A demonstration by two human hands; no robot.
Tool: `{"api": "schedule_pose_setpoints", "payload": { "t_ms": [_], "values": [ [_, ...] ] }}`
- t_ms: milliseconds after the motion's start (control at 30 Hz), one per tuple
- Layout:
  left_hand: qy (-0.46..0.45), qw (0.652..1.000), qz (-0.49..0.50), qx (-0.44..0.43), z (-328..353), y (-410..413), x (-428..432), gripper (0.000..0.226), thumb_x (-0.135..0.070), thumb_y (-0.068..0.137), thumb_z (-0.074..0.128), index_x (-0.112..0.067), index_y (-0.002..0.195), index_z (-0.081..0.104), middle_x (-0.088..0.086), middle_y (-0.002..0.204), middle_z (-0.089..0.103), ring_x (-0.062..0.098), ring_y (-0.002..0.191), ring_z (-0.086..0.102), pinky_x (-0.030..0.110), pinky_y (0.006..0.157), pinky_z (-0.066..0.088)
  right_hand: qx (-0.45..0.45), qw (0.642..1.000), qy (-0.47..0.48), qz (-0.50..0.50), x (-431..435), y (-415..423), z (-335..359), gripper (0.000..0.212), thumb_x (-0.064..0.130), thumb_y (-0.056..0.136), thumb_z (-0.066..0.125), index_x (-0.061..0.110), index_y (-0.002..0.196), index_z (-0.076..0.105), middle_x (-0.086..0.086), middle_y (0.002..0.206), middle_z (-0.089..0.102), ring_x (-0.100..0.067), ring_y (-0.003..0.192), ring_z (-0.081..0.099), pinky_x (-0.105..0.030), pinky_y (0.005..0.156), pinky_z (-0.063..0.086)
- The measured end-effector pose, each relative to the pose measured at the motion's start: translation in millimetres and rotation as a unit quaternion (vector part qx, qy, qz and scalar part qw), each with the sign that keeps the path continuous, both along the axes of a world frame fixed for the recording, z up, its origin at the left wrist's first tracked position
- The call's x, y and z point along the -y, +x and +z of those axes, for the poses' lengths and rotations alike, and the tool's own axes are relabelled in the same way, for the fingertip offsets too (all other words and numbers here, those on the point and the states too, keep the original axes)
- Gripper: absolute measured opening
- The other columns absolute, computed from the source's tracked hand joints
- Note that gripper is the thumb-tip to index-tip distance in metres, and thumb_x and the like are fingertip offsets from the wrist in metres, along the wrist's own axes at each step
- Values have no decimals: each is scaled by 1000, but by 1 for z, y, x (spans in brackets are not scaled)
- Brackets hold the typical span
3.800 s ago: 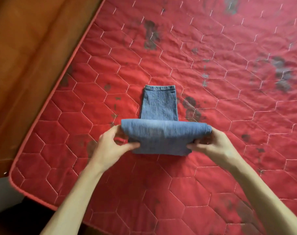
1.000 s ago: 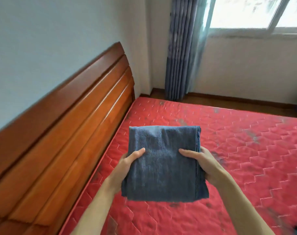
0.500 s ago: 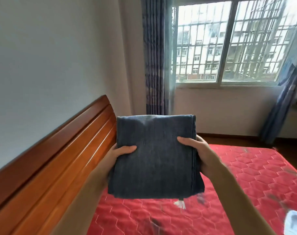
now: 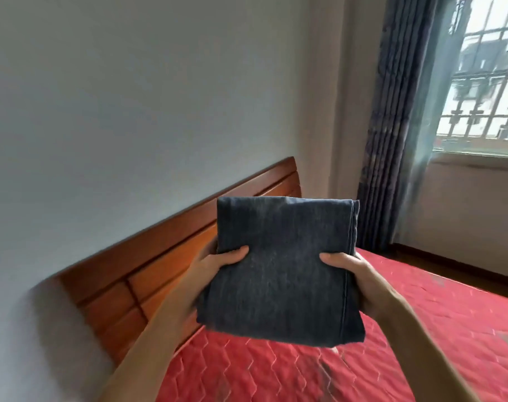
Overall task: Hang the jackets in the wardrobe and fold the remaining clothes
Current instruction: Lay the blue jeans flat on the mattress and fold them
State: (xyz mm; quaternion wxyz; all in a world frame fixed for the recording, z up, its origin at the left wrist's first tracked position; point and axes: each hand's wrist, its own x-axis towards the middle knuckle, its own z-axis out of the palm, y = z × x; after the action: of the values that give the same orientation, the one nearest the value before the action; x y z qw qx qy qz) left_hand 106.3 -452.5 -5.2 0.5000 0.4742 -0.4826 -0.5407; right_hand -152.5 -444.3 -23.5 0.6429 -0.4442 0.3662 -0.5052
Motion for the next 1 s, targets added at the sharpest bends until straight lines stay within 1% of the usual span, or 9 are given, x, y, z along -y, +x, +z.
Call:
{"api": "schedule_pose_setpoints", "payload": {
  "t_ms": [100, 200, 400, 567, 667, 800, 900, 967, 1000],
  "values": [
    [-16, 998, 58, 29, 4, 45, -35, 26, -18, 85, 75, -18, 111, 68, 0, 105, 77, 16, 94, 73, 26, 74, 59, 9, 999, 7, 40, 1, 49, -5, 47, 18, 65, 71, 5, 109, 65, -17, 97, 75, -27, 79, 73, -36, 63, 60],
    [-27, 991, 114, 69, 3, 99, -72, 23, -22, 87, 73, -18, 109, 68, -5, 102, 77, 14, 95, 73, 18, 69, 56, 5, 995, 16, 96, -5, 108, -10, 49, 18, 65, 71, 5, 112, 64, -18, 99, 74, -29, 81, 73, -36, 66, 59],
    [13, 974, 219, 52, -5, 216, -164, 45, -37, 82, 73, -12, 119, 65, 8, 106, 76, 28, 95, 74, 37, 78, 57, -21, 973, 19, 231, -30, 244, -17, 55, 21, 66, 75, 3, 117, 64, -21, 109, 72, -35, 94, 71, -42, 78, 59],
    [37, 945, 324, 27, -16, 313, -249, 48, -34, 77, 75, -12, 118, 64, 11, 107, 75, 29, 93, 74, 35, 73, 57, -35, 947, 9, 318, -70, 371, -22, 54, 22, 67, 74, 1, 115, 64, -22, 106, 72, -37, 91, 72, -42, 75, 58],
    [40, 925, 378, 12, -18, 363, -302, 44, -24, 75, 79, -12, 116, 66, 11, 106, 76, 26, 89, 75, 30, 67, 57, -33, 927, 5, 373, -104, 446, -27, 58, 21, 61, 78, -1, 113, 65, -25, 107, 71, -40, 92, 71, -47, 81, 57],
    [68, 899, 433, -16, -19, 411, -373, 42, -13, 73, 78, -9, 113, 67, 11, 97, 77, 25, 82, 75, 31, 66, 58, -21, 876, 19, 481, -146, 526, -33, 56, 19, 48, 82, -1, 100, 73, -25, 98, 73, -36, 82, 72, -42, 70, 60],
    [98, 868, 482, -65, -25, 438, -419, 16, -16, 83, 70, -7, 96, 74, 14, 91, 77, 24, 73, 74, 33, 70, 54, -29, 813, 38, 580, -172, 578, -38, 70, 31, 26, 95, 1, 87, 79, -24, 95, 73, -33, 79, 73, -36, 65, 60],
    [110, 844, 517, -91, -30, 452, -441, 17, -22, 83, 69, -8, 85, 78, 15, 89, 76, 24, 71, 74, 33, 70, 52, -41, 781, 54, 621, -186, 612, -45, 78, 36, 21, 97, 1, 88, 79, -26, 97, 72, -34, 81, 73, -38, 67, 61],
    [113, 834, 531, -96, -35, 461, -450, 21, -25, 81, 70, -8, 89, 78, 15, 92, 76, 25, 74, 74, 34, 72, 53, -47, 764, 63, 640, -192, 627, -47, 77, 35, 22, 97, 0, 88, 79, -27, 98, 72, -35, 81, 73, -39, 68, 61]
  ]
}}
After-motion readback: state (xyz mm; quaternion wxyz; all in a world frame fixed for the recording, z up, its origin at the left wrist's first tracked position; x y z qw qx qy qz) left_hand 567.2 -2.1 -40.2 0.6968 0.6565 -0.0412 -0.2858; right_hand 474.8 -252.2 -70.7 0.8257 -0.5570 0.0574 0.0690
